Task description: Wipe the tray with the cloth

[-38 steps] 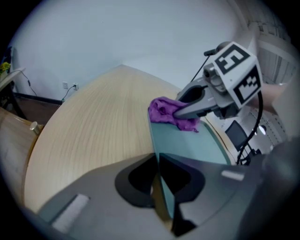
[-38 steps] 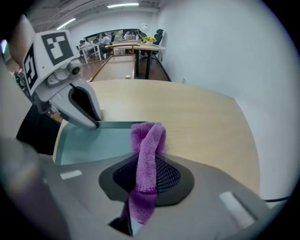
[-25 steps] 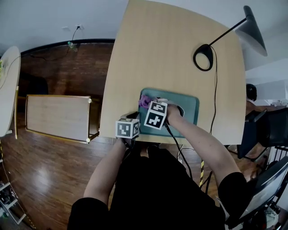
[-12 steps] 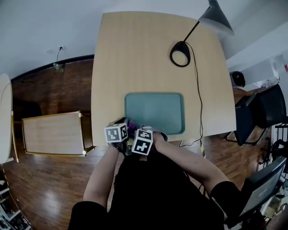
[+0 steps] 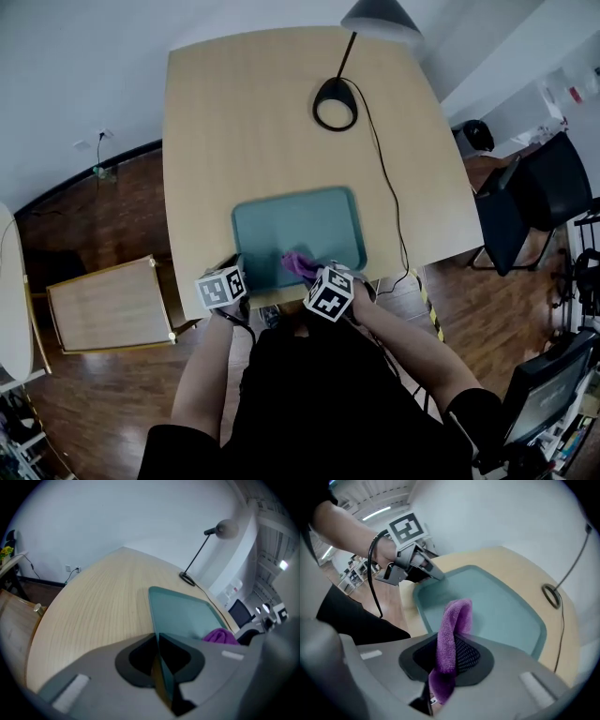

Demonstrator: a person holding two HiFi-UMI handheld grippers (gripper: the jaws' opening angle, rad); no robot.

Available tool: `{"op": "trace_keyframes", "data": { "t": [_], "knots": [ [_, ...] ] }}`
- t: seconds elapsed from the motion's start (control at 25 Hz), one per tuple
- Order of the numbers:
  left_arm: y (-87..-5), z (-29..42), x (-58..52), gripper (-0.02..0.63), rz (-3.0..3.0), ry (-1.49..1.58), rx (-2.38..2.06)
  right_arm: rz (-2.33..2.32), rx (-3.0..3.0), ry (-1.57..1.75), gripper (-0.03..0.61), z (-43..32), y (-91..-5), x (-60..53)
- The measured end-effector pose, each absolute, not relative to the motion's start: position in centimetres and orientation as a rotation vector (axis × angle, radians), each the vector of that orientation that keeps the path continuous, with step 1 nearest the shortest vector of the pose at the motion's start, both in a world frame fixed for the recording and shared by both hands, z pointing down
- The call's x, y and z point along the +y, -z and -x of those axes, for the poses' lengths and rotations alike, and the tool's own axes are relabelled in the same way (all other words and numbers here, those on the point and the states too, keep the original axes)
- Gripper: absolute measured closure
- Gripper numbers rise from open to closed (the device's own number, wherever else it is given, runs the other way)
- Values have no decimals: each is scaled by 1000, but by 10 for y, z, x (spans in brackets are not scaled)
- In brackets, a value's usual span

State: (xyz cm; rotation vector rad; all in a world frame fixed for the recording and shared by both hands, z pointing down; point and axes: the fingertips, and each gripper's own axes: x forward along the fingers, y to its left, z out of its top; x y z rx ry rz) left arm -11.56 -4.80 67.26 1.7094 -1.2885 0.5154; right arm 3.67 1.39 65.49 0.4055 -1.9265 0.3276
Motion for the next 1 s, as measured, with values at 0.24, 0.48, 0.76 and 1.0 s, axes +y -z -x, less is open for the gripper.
{"op": "trace_keyframes", "data": {
  "t": [0.24, 0.48, 0.76, 1.0],
  "knots": [
    [-673, 118, -47, 568, -1706, -542, -1299, -636, -1869, -452, 512, -129, -655, -18],
    [-674, 120, -45, 566, -1715, -575, -1308, -822, -1927, -692, 512, -171, -660, -35],
    [-670, 122, -43, 504, -1707, -508, -1279, -1128, -2013, -761, 512, -215, -610, -94],
    [-667, 142, -14, 479, -1656, -492, -1360, -1262, -1904, -913, 512, -273, -629, -134]
  ]
}}
